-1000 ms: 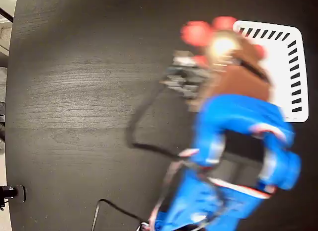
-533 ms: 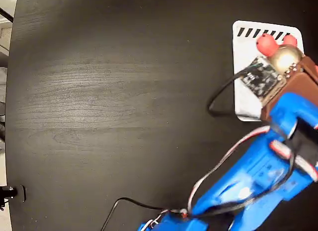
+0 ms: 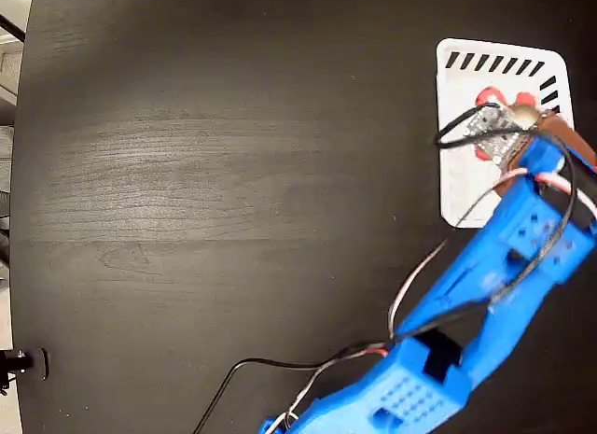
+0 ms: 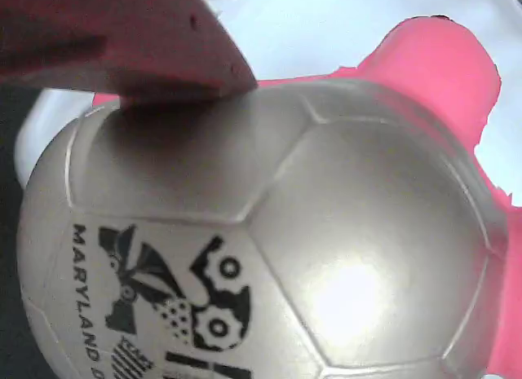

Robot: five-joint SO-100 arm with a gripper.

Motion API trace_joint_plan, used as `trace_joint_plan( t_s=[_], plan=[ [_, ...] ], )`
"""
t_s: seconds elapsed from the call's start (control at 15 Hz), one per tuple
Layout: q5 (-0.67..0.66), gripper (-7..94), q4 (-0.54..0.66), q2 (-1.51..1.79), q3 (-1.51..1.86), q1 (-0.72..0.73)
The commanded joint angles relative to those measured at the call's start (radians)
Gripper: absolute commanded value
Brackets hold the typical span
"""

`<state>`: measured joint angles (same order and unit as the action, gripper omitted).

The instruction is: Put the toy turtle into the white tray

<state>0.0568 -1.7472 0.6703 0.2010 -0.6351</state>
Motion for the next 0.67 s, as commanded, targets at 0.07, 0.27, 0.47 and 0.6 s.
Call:
trace_joint_plan(
  t_s=[0.07,0.27,0.47,0.6],
  plan=[
    [0.006,0,0.011,0.003,-0.087,-0.002],
    [0.003,0,0.026,-0.018,-0.097,0.000],
    [0.006,5,0.021,-0.060,-0.140,0.000],
    [0.005,14,0.021,-0.083,-0.163,0.002]
  ],
)
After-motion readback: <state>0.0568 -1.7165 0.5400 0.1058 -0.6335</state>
